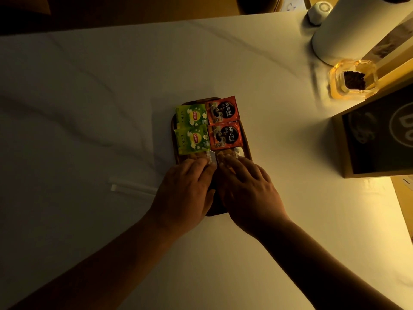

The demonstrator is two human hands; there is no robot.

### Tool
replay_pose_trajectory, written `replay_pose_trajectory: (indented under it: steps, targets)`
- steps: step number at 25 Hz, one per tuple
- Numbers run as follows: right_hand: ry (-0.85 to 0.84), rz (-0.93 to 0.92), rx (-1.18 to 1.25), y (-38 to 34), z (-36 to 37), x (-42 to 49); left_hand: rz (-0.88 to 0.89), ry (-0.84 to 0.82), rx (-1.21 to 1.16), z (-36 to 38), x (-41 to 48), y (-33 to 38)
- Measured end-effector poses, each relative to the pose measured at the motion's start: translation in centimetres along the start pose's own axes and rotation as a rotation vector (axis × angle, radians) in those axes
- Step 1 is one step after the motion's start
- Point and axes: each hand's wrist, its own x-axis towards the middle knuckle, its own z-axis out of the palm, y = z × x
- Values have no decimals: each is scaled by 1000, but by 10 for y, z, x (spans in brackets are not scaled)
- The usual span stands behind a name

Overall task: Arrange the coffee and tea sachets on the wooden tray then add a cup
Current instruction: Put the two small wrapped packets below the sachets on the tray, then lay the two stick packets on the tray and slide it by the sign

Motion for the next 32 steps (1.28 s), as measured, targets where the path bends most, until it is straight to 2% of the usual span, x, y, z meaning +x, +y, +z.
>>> replay_pose_trajectory:
  steps: [4, 7, 10, 13, 16, 21, 25, 29, 32]
  targets:
    - [96, 19, 73, -8, -11, -5, 4, 48, -25, -10, -2, -6]
    - [159, 31, 150, -34, -25, -6, -69, 86, -54, -26, -16, -41]
    - [54, -66, 156, -75, -28, 4, -176, -19, -79, -37, -48, -90]
    - [-55, -111, 131, -103, -19, 26, -209, -72, -103, -37, -75, -122]
    - [-129, -123, 63, -121, -7, 44, -214, -70, -127, -32, -81, -136]
    - [-156, -134, 20, -138, 2, 60, -247, -72, -182, -27, -91, -147]
    - [-212, -182, 124, -145, -9, 60, -262, -61, -181, -35, -105, -150]
    - [-292, -13, 420, -106, -36, 42, -329, -63, -471, -46, -107, -133]
    - [-305, 143, 549, -58, -55, 23, -327, -45, -596, -46, -81, -94]
